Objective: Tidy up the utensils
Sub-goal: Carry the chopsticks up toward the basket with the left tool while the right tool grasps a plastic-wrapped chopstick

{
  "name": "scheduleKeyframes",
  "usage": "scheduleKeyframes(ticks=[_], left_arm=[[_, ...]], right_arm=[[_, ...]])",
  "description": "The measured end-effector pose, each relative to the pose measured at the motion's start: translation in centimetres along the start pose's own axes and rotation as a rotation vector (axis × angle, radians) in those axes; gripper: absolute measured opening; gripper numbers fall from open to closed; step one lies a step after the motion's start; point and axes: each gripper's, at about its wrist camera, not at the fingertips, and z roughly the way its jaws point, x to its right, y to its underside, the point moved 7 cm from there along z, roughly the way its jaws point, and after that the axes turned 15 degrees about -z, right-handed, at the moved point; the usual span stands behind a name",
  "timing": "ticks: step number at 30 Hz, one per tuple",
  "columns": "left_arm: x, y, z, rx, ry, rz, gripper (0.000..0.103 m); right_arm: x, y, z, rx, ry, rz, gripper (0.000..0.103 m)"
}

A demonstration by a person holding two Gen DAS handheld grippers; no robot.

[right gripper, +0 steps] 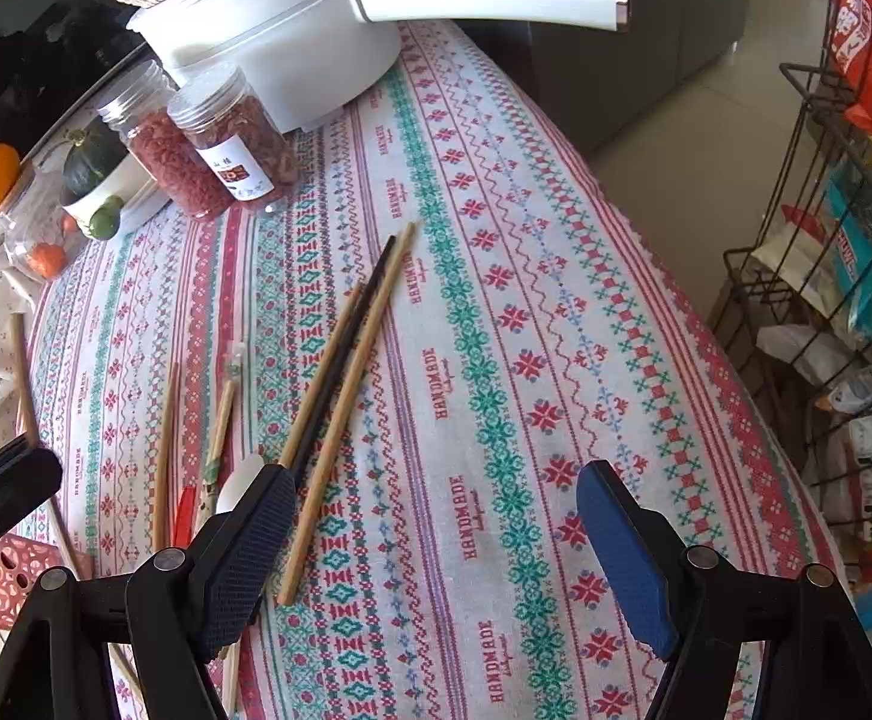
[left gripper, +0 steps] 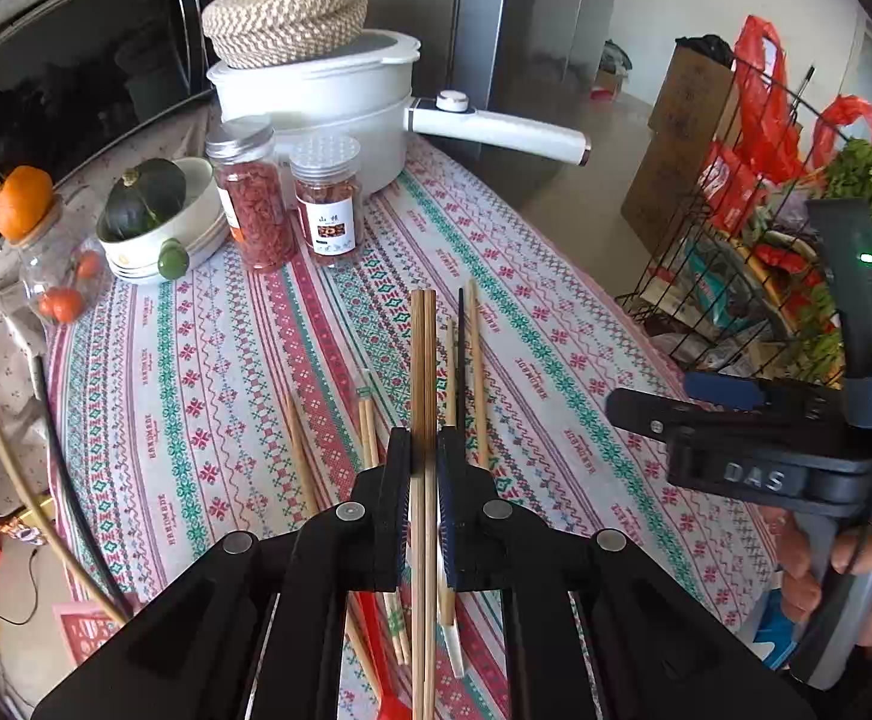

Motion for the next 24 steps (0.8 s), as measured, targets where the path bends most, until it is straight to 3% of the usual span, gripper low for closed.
scheduleKeyframes(ticks=[12,14,16,19,24], left_arm=[[-3.1,3.2,-13.3,0.213,0.113,-0.034,0.009],[-4.5,3.5,-14.8,0.261,0.135,-0.072,0.009],[-5.8,3.7,-15.8,0.286,0.143,-0.097,0.009],[-7.7,3.8,-16.9,0.325,0.136,-0.119,0.009],[-10.2,4.4,-16.8,0.313,0.15,-0.172,0.009]], right_arm=[[-6.6,-0.6,2.2,-0.007,-0.086,-0.08,0.081],[-8.0,-0.8,3.3,-0.015,-0.124,-0.089,0.073],[-9.3,-1.0,4.7,-0.03,-0.174,-0.084,0.057],[-10.6,-1.2,6.4,-0.047,-0.228,-0.059,0.043],[-12.7,-2.1,8.5,-0.052,-0.207,-0.089,0.033]])
